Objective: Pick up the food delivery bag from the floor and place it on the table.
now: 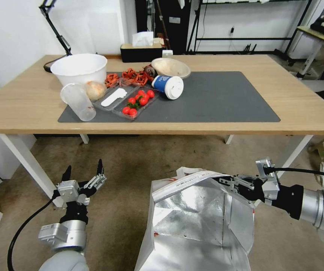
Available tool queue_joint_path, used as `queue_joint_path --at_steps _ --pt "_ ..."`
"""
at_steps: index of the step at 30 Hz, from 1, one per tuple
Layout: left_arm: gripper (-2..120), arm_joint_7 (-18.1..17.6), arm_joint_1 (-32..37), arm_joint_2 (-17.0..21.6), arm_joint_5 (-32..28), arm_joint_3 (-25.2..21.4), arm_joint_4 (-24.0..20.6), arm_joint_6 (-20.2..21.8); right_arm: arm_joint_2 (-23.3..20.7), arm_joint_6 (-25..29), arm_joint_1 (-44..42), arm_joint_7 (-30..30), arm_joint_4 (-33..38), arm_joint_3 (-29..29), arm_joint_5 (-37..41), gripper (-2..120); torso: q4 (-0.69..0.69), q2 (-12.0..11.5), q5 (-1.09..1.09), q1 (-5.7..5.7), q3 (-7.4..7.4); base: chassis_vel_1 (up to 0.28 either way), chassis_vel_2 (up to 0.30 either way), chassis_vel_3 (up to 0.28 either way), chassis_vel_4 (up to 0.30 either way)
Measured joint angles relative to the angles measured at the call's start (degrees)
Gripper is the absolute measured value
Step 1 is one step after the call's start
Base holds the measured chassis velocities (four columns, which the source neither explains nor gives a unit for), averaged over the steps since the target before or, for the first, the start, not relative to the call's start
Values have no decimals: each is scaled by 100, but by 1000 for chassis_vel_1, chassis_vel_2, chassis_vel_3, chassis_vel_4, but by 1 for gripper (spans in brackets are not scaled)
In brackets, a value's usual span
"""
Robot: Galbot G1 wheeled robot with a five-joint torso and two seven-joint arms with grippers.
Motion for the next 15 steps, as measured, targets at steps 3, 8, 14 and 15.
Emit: queue_joint_path --at_steps 3,8,14,15 --pt "100 -4 -3 3 -3 1 0 0 2 0 0 -1 0 0 -5 0 0 65 0 26 37 0 0 0 0" --pt "100 -5 -5 9 -5 -1 6 0 4 1 2 -4 -3 -11 -24 0 0 190 0 72 115 0 0 0 0" --pt "100 -11 -16 9 -5 -2 15 -2 4 5 11 -12 -6 -17 -43 0 0 316 0 122 193 0 0 0 0" --pt "100 -12 -18 10 -5 -2 16 -2 4 6 12 -13 -7 -18 -45 0 0 345 0 133 211 0 0 0 0"
